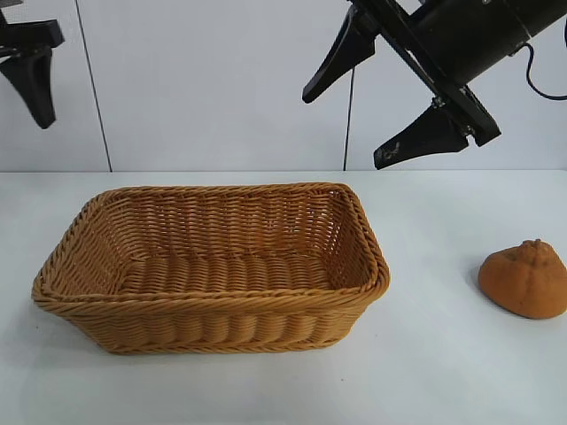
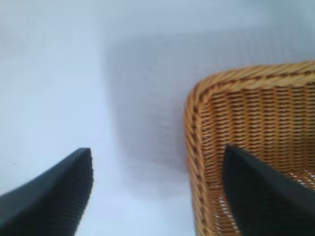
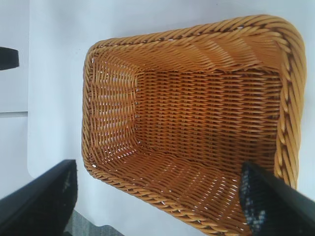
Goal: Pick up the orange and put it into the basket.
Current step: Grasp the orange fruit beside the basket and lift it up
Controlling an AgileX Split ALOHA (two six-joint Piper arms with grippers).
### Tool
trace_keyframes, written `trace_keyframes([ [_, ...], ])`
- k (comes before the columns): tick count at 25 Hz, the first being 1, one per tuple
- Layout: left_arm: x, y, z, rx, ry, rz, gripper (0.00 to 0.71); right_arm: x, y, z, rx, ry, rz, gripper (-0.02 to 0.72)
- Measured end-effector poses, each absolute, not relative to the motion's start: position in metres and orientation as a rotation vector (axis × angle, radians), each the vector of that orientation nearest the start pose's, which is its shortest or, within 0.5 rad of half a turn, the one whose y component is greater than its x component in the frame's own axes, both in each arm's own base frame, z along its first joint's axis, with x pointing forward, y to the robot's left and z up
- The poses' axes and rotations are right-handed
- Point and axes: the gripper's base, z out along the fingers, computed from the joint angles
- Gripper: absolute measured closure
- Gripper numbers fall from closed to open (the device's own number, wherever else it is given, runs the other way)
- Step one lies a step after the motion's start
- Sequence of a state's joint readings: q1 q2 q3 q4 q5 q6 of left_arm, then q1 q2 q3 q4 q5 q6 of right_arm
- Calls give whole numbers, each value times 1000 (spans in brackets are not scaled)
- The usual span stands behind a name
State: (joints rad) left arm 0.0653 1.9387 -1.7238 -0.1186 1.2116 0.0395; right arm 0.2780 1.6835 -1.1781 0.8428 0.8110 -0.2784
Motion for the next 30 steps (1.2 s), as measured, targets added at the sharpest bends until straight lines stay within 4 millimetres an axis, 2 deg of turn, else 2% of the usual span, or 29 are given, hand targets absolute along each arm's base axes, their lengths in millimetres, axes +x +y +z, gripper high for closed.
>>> trace_keyframes([
  [3, 395, 16, 285, -78, 2889, -148, 185, 321, 143, 252, -81, 2656, 974, 93],
  [7, 358, 15, 293, -73, 2915, -120, 185, 321, 143, 252, -82, 2657, 975, 93],
  [17, 224, 11, 311, -52, 2887, -45, 185, 319, 143, 252, -90, 2667, 983, 93],
  [21, 173, 7, 304, -51, 2858, -42, 185, 319, 143, 252, -90, 2668, 983, 93],
  [24, 137, 5, 299, -50, 2773, -41, 185, 319, 143, 252, -91, 2668, 982, 93],
  [30, 81, 1, 283, -49, 2542, -27, 185, 319, 143, 252, -91, 2668, 982, 93],
])
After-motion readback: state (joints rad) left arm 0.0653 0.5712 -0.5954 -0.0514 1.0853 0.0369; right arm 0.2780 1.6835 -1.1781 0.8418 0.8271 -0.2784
